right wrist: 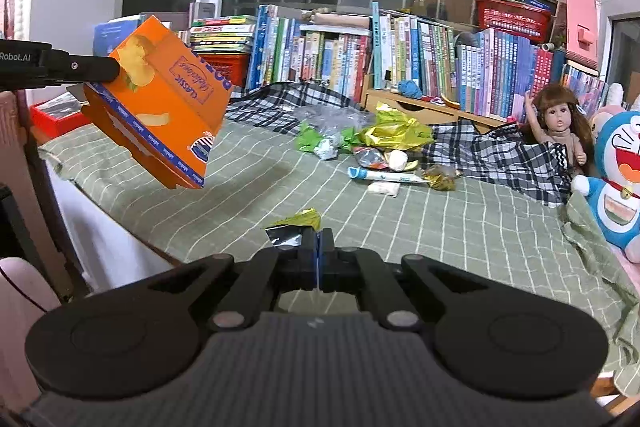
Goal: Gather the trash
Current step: 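Lift the orange box with the left gripper while the right lifts the silver wrapper, then carry the box and silver wrapper down over the bed edge to the bin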
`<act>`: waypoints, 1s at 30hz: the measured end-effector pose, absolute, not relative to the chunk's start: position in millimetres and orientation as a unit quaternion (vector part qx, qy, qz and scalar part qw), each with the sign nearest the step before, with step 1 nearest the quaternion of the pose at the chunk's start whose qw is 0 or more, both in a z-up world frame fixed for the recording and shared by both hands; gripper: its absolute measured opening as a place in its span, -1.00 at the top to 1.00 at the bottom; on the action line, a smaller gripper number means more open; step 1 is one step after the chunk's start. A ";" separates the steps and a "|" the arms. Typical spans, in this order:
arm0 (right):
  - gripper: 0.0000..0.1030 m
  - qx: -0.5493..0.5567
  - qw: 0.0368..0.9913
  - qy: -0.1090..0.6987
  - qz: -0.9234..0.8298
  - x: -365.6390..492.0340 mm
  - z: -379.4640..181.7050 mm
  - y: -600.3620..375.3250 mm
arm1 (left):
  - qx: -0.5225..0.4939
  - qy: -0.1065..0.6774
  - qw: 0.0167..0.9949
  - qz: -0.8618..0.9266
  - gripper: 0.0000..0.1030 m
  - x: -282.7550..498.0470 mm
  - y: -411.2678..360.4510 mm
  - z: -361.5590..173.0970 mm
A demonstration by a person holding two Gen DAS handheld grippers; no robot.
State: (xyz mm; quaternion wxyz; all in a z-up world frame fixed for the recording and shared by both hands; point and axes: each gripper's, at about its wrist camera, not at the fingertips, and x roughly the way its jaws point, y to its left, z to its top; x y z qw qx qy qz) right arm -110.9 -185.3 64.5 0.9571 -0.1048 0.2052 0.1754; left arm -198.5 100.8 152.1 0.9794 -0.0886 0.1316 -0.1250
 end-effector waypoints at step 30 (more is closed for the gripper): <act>0.92 -0.104 0.918 0.290 0.251 -138.1 -18.8 -155.9 | -0.100 0.262 0.955 -0.099 0.88 -264.4 106.2 54.1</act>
